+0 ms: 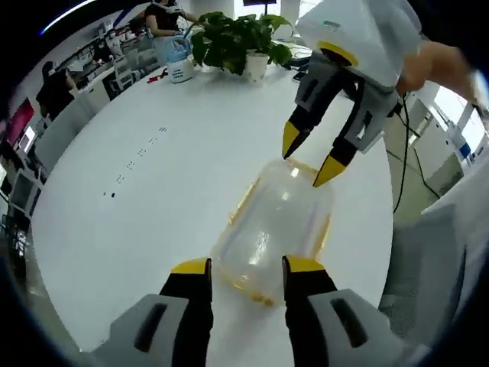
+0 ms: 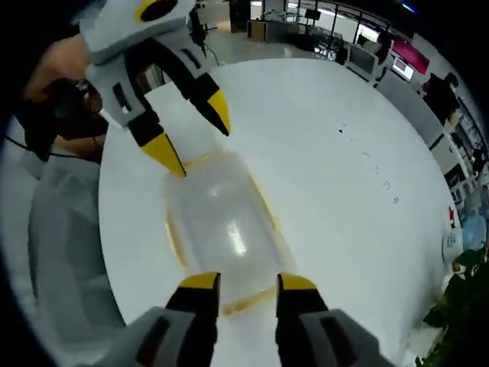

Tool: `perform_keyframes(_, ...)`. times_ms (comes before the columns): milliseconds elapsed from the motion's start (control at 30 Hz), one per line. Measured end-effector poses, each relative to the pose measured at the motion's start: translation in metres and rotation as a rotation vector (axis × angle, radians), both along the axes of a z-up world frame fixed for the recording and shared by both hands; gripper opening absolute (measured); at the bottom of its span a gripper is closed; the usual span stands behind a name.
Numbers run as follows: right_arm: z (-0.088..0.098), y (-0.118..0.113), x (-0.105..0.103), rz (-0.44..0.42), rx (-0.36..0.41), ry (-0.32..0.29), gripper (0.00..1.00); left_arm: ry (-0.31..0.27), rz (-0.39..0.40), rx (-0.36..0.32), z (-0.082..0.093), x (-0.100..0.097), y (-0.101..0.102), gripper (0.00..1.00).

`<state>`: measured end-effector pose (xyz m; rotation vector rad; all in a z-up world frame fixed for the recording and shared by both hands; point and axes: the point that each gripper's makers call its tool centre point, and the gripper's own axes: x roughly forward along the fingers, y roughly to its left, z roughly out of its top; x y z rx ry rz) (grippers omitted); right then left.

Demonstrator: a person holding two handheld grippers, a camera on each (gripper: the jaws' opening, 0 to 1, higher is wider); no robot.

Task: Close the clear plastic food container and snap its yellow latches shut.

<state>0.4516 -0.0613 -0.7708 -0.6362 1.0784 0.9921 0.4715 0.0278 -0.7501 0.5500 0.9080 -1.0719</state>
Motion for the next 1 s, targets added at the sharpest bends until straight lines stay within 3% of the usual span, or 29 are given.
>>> perform_keyframes(400,0.001,0.012,0.001,0.057,0.032,-0.001,0.23,-0.037,-0.114,-0.001,-0.001,-0.002,-0.018,0.3)
perform_keyframes(1000,0.0,0.028,0.004,0.107,0.075,-0.008,0.21,-0.033,-0.17,-0.025,-0.006,-0.009,-0.042,0.27)
